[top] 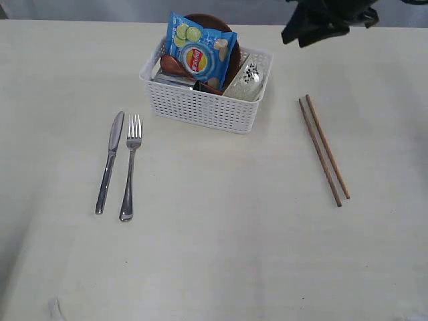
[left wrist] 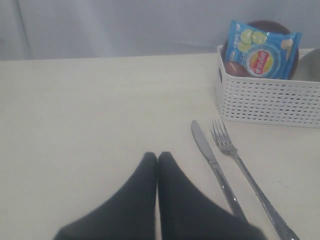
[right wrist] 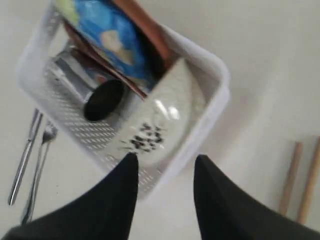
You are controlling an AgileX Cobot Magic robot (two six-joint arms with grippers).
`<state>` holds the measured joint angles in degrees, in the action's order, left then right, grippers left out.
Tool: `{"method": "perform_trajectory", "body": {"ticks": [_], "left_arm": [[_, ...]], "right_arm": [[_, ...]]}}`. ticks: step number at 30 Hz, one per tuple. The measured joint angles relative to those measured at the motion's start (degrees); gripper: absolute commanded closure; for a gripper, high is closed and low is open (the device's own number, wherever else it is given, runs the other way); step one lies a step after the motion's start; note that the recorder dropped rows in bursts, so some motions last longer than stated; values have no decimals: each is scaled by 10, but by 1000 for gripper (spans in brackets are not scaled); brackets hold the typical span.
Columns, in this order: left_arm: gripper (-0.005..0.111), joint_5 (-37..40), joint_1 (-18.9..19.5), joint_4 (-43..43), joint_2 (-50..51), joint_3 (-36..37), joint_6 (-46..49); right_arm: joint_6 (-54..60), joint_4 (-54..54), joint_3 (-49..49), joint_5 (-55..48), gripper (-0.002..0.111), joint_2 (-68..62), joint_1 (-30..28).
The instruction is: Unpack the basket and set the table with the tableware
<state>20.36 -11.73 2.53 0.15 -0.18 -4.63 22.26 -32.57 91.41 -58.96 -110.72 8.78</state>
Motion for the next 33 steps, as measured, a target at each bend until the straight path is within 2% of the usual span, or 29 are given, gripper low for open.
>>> {"method": "perform_trajectory", "body": {"ticks": [8,13,18,25,33], "left_arm": [[107,0,0,0,0,0,0],[107,0,0,0,0,0,0],[107,0,0,0,0,0,0],[107,0,0,0,0,0,0],[107,0,0,0,0,0,0]], "right_arm": [[57,-5,61,33,68,-39,114],[77,-5,126,52,68,-103,153],[84,-1,214,57,68,-179,169],[94,25,350,2,68,-291,171],[125,21,438,-30,68,-348,171]]}}
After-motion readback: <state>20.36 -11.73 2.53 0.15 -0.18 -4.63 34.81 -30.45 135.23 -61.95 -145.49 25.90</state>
